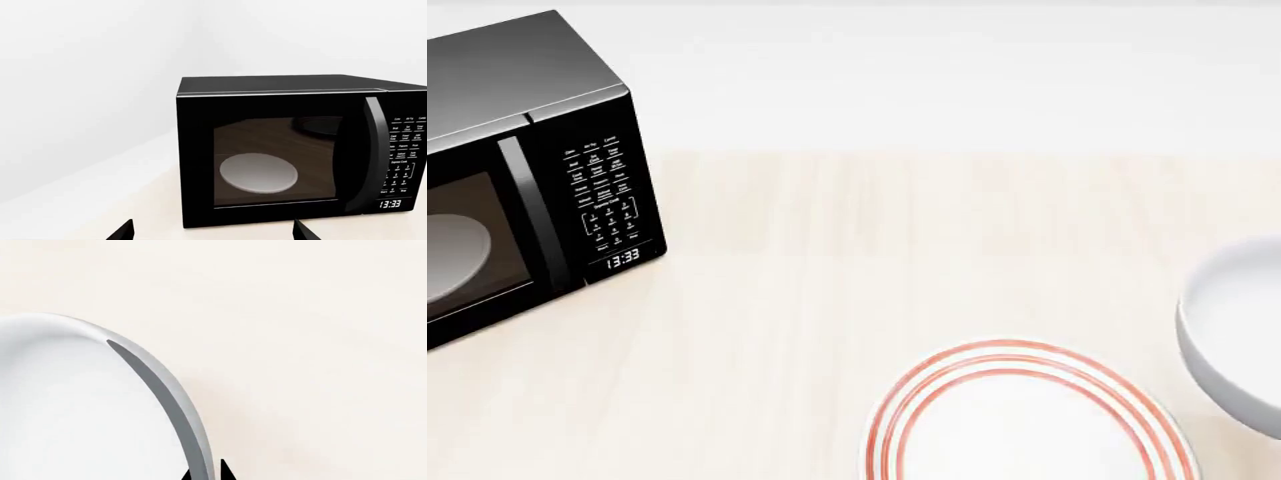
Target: Put the white bowl to the right of the plate.
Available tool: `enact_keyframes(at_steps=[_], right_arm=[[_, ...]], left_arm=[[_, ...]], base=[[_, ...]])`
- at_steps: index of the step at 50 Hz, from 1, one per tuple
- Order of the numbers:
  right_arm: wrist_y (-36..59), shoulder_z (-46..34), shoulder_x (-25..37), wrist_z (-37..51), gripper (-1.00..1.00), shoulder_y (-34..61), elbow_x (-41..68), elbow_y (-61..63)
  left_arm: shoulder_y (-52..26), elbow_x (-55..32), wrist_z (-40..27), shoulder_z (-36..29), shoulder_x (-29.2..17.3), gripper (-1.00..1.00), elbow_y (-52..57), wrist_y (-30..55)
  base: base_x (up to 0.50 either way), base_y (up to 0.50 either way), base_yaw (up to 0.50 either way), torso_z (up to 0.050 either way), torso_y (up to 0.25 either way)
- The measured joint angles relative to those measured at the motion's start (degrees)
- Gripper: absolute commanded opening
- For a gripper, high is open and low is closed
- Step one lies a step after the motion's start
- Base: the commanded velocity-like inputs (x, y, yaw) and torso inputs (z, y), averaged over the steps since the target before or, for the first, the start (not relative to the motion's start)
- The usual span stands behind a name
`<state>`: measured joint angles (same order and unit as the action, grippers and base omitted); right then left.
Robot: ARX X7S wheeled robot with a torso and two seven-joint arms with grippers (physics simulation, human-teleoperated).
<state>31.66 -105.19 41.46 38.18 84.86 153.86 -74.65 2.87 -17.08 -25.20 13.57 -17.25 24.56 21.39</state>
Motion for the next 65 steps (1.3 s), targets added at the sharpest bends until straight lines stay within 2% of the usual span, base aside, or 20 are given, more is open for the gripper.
enact_keyframes(at_steps=[18,33,65], right_arm=[[-1.99,-11.32,1.17,-2.53,-1.0,-1.43,10.88,-0.01],[-3.44,-17.8,1.46,-4.09,-1.0,-2.99,17.48,0.09],[-5.59,-21.07,2.89,-5.99,-1.0,-6.94,22.85,0.15]], left_arm=[[-0.05,0.02,-0.46,-0.45,-0.21,1.0,-0.11,0.01],[-0.06,-0.02,-0.73,-0.79,-0.38,1.0,-0.27,-0.1],[0.18,-0.1,-1.23,-1.5,-0.73,1.0,-0.44,-0.46]], base=[[0.0,0.0,0.0,0.0,0.0],[0.0,0.0,0.0,0.001,0.001],[0.0,0.0,0.0,0.0,0.0]])
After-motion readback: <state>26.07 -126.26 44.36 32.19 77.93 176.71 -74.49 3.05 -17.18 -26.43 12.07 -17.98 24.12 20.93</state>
